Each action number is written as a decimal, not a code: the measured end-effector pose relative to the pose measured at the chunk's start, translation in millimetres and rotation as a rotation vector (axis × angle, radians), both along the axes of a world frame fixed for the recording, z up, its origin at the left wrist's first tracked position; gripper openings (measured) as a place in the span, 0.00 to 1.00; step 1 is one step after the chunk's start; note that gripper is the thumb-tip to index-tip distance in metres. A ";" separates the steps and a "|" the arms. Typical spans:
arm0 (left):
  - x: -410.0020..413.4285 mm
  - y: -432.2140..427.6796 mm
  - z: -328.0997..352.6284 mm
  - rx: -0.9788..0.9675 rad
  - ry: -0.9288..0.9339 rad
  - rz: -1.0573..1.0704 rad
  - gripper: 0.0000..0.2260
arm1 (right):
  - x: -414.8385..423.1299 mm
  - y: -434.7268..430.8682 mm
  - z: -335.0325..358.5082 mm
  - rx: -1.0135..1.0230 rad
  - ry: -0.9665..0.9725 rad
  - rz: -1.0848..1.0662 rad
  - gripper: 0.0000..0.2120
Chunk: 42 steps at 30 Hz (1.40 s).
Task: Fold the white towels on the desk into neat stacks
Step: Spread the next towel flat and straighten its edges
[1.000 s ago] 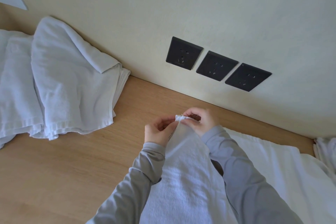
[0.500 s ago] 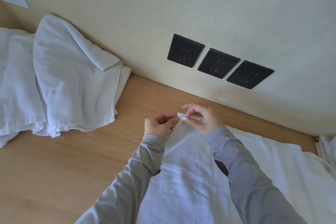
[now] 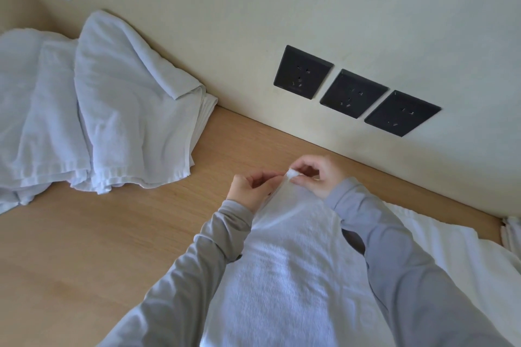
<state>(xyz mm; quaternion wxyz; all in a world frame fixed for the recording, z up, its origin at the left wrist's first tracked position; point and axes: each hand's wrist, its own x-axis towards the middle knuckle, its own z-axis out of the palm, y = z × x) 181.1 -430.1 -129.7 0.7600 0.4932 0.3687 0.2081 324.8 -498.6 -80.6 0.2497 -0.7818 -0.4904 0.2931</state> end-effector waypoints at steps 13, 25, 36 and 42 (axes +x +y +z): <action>-98.2 -45.4 -31.4 0.162 0.116 -0.203 0.13 | 32.9 -43.1 32.9 0.430 0.092 -0.263 0.10; -141.9 -94.7 -32.1 0.855 0.212 -0.032 0.16 | 45.0 -63.5 50.5 0.460 0.097 -0.225 0.10; -146.2 -76.9 -19.4 0.925 0.299 -0.018 0.25 | 64.4 -83.8 54.5 0.513 0.010 -0.441 0.07; -121.5 -60.1 30.9 0.975 0.208 0.039 0.22 | 82.4 -103.1 78.8 0.630 -0.064 -0.665 0.08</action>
